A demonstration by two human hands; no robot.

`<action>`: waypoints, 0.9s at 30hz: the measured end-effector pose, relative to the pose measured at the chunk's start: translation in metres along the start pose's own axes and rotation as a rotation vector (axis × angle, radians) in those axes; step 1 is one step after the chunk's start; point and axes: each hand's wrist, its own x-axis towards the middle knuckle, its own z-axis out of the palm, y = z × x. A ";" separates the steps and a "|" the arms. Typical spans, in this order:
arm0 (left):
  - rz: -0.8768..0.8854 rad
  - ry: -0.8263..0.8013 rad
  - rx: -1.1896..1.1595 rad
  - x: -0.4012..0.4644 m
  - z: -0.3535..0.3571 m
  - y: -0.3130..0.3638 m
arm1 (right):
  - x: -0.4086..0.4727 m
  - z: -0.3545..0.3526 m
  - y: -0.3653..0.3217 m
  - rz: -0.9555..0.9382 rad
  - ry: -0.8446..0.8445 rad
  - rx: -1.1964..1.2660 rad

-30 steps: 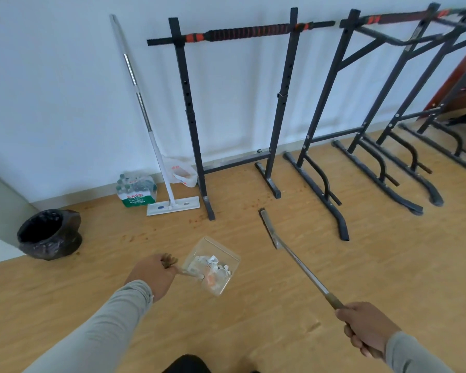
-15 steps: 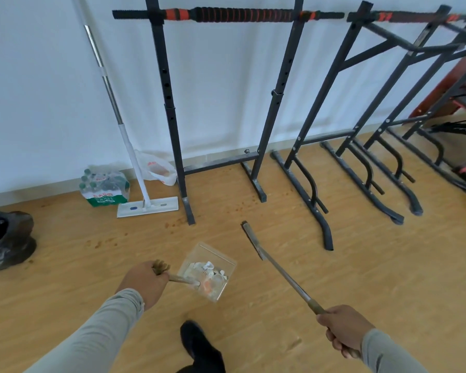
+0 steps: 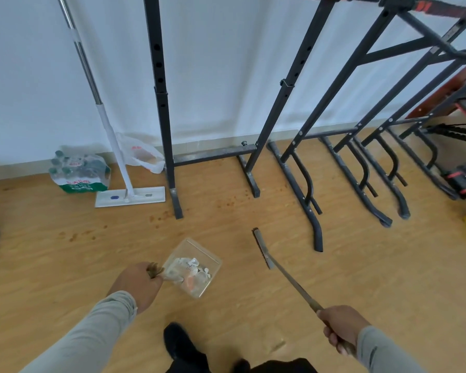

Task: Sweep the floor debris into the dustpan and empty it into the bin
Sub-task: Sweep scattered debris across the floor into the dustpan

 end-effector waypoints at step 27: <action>-0.291 0.052 -0.007 0.128 0.042 0.247 | 0.286 -0.224 -0.452 -0.471 0.198 -0.236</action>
